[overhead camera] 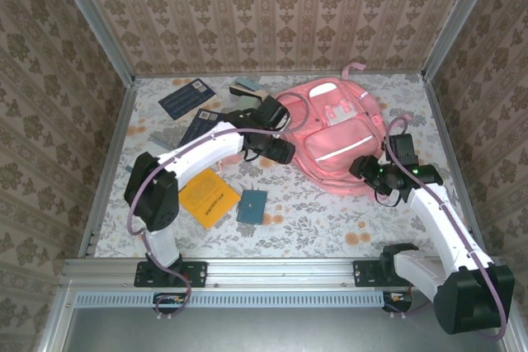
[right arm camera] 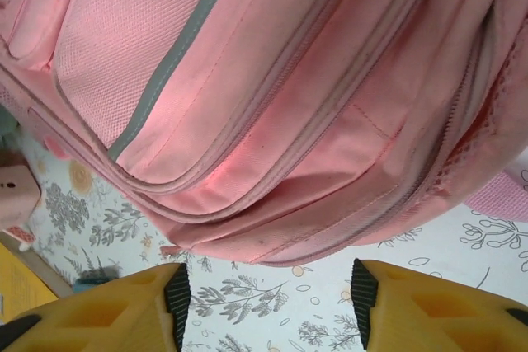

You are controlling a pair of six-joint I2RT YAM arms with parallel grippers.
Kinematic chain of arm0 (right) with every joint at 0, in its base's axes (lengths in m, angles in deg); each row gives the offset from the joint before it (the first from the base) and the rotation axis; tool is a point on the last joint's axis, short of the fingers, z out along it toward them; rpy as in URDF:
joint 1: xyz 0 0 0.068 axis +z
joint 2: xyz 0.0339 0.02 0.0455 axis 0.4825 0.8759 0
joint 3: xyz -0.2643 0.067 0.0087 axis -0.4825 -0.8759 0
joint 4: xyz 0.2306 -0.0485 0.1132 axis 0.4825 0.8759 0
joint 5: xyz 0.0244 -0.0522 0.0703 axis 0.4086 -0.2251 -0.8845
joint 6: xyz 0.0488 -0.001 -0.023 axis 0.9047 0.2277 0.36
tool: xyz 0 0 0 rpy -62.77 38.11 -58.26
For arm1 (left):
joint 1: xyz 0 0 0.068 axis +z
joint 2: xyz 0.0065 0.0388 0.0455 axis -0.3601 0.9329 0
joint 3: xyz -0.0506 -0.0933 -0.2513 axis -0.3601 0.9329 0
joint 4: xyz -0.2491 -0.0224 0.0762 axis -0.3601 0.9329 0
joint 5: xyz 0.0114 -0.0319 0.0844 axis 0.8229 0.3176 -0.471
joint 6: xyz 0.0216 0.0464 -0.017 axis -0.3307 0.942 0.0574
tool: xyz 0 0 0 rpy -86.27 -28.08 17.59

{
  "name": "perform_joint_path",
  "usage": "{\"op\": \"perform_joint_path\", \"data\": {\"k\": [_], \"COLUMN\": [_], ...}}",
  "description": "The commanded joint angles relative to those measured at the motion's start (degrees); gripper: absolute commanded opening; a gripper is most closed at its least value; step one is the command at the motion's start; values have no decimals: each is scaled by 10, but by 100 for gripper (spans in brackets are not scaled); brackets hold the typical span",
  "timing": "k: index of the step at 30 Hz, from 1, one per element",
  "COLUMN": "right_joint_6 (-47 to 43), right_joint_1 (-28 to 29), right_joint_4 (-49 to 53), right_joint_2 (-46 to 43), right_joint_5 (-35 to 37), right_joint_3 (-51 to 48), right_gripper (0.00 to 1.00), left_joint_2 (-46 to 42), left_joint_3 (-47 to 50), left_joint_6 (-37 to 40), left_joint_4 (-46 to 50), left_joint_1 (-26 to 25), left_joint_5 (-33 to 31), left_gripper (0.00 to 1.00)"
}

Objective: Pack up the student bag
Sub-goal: Unzip the student bag at the center of the table, then rotate the student bag at the center of the table.

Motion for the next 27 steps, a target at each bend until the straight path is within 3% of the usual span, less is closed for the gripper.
{"op": "perform_joint_path", "data": {"k": [1,7,11,15,20,27], "right_joint_6": [-33,-68,-79,-77,-43,56], "right_joint_1": [1,-6,0,21,84,212], "right_joint_4": [1,-43,-45,-48,-51,-73], "right_joint_2": [35,145,213,218,214,188], "right_joint_5": [88,139,137,126,103,81], "right_joint_3": [41,75,78,53,12,-36], "right_gripper": [60,59,55,50,48,47], "left_joint_2": [-13,44,109,168,228,304], "left_joint_3": [34,21,-26,-86,-132,-238], "left_joint_6": [-66,-148,-180,-183,-182,-147], "left_joint_4": [-33,-105,-109,-76,-59,-30], "left_joint_1": [25,40,43,50,71,75], "left_joint_5": [20,83,80,59,58,62], "left_gripper": [85,72,65,56,49,48]}}
